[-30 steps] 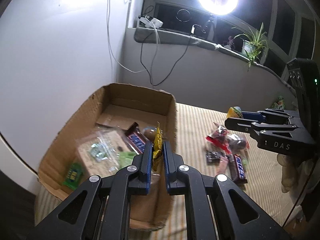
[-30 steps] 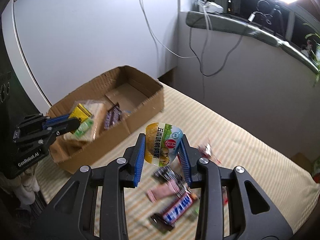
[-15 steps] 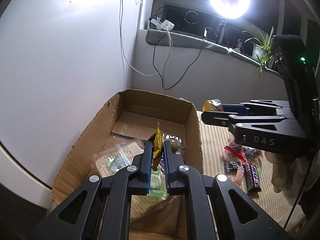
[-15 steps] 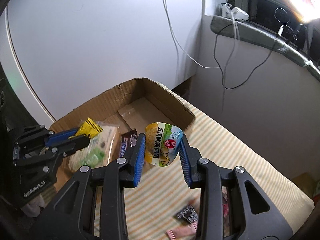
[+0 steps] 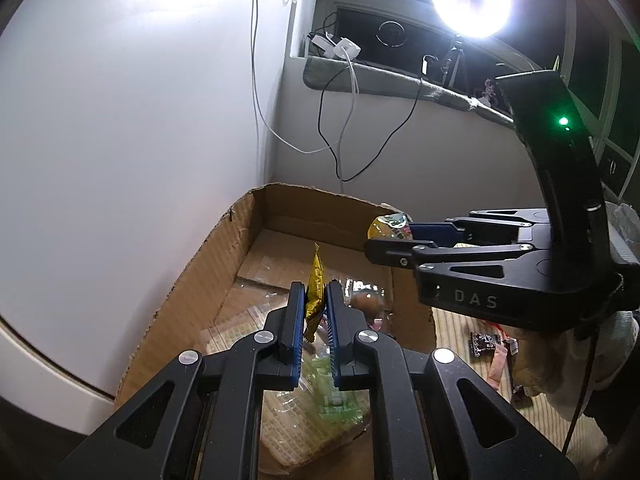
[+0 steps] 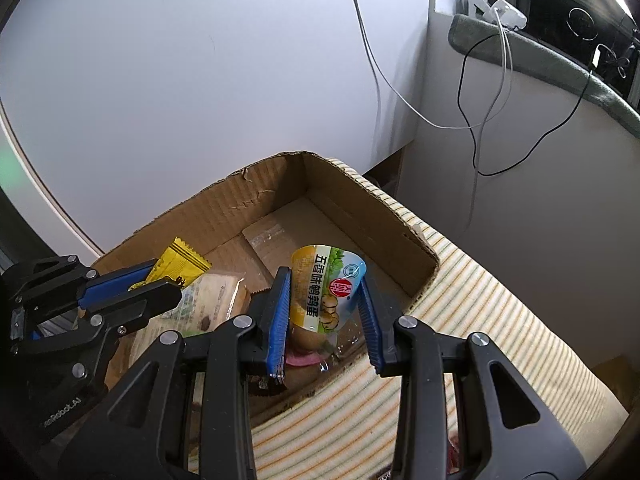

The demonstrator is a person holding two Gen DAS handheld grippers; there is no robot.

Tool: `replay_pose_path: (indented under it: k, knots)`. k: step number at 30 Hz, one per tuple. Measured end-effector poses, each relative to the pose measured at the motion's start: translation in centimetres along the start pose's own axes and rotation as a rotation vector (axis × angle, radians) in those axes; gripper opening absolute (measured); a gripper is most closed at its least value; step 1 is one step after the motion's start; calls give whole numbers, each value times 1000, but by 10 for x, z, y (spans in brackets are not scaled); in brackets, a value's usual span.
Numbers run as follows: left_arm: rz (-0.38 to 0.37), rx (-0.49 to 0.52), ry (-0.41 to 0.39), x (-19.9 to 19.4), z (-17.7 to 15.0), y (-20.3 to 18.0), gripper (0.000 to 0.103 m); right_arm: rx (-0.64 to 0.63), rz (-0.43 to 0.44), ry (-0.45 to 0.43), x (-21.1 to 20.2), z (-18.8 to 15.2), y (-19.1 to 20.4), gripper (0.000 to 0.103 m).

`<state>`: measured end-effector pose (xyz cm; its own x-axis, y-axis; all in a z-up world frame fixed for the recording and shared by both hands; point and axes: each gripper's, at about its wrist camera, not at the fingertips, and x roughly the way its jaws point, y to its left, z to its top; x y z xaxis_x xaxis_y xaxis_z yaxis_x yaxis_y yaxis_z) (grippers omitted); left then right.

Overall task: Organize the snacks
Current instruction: 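Carry the egg toy and gold wrapper into the box with both tools, then open both tools to release the snacks into the box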

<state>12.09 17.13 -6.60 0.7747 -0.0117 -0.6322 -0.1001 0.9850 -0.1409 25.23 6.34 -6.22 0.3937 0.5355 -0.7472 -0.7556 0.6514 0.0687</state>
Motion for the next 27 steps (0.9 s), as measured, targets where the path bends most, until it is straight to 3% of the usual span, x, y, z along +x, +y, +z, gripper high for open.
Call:
replay_pose_path:
  k: [19,21,24,27]
  knots:
    - [17,-5,3,3,2,2,14,-13,-3,-2,3,1,2,41]
    - [20,-6,3,3,2,3,16,-14,-10,-7,1,1,1,60]
    - [23,-6,0,1,1,3,26,-16,-24,-25,-5,2,1,67]
    - [25,-4,-4,-3,1,2,27,-9,-36,-29,-10,2,-1,74]
